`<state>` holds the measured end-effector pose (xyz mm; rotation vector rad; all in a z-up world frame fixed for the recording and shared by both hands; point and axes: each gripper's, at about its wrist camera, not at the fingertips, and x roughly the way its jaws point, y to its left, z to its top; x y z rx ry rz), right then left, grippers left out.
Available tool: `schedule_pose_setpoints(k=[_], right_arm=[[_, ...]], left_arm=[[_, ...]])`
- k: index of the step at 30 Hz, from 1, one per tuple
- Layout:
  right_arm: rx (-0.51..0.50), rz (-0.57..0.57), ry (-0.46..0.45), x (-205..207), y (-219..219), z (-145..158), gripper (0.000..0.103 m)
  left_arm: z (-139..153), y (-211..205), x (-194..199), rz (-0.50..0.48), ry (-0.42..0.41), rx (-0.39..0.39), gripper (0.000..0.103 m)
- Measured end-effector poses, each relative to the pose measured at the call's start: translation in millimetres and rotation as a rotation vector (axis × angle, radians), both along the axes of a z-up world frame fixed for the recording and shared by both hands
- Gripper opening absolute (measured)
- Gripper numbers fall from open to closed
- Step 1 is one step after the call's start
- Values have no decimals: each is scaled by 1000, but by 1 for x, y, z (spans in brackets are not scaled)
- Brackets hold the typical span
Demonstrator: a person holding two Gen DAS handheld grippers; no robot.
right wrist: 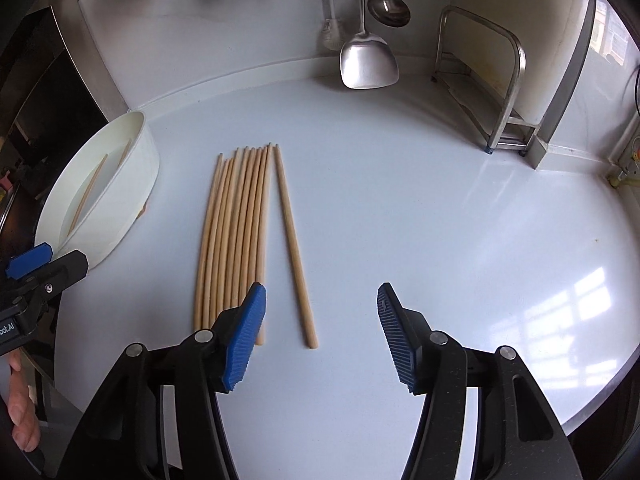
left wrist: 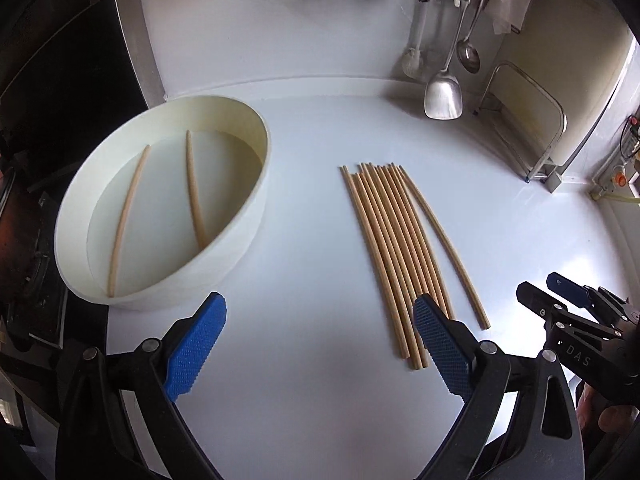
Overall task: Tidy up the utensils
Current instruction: 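Move both grippers back over the remaining wooden chopsticks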
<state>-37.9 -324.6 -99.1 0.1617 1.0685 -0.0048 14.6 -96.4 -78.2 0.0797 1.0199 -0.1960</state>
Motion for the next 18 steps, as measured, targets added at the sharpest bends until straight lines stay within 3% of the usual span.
schedule_pose_setpoints(k=[11,18], right_arm=[[-35,68,-31,16,-6,-35,56],[-61,105,-72,32,4,-47,56]], left_arm=[[-42,-26,4,57,48,43,94],[-56,-24,13,99,2,31,94]])
